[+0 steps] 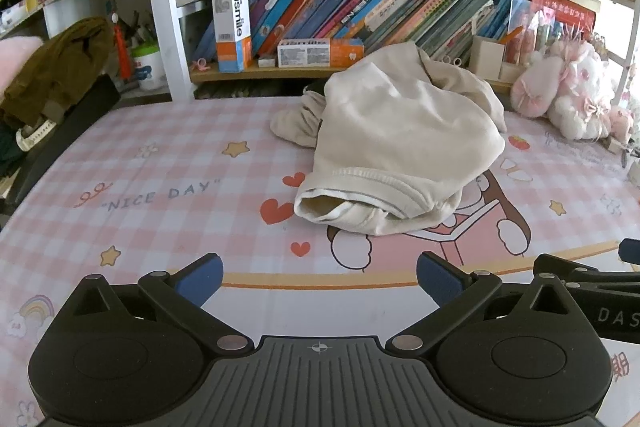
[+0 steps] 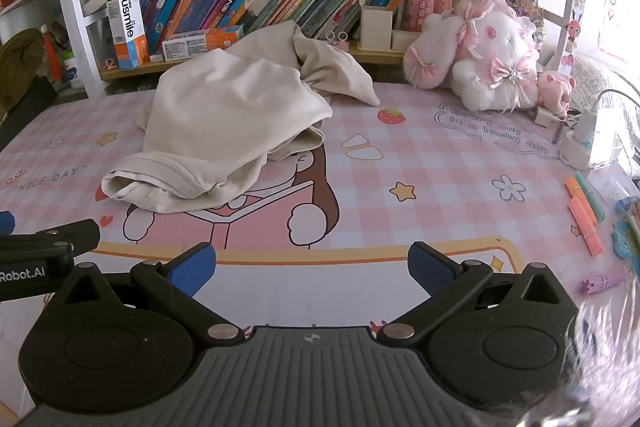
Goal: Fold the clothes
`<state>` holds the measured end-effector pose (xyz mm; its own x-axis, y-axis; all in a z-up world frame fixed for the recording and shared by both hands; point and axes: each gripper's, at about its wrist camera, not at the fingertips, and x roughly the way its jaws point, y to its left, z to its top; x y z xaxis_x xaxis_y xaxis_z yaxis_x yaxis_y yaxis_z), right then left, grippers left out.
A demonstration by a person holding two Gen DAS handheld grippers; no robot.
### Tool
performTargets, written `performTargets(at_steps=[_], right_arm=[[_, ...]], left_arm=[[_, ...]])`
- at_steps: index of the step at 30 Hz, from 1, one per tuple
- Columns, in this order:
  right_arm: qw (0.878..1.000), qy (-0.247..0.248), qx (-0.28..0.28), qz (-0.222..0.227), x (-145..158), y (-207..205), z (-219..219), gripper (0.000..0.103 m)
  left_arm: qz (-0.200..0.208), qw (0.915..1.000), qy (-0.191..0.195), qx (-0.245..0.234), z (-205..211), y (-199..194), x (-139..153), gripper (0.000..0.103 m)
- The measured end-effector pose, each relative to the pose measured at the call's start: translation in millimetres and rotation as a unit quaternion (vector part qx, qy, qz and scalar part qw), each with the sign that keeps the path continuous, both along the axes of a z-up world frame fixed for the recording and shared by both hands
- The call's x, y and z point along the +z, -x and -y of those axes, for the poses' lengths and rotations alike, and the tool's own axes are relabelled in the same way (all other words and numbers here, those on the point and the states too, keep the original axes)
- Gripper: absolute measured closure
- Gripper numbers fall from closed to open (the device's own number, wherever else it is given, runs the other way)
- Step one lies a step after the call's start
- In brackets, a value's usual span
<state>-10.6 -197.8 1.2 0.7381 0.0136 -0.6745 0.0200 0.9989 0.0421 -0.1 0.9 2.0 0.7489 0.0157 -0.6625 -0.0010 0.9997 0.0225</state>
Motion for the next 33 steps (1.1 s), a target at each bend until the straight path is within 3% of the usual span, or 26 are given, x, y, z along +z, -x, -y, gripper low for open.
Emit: performTargets(at_steps=[33], right_arm=[[1.000, 0.003, 0.002, -0.002, -2.1, 2.0, -2.9, 0.000]], left_arm=[[-0.008, 0.9999, 0.005, 0.007, -1.6, 0.8, -5.7, 0.000]])
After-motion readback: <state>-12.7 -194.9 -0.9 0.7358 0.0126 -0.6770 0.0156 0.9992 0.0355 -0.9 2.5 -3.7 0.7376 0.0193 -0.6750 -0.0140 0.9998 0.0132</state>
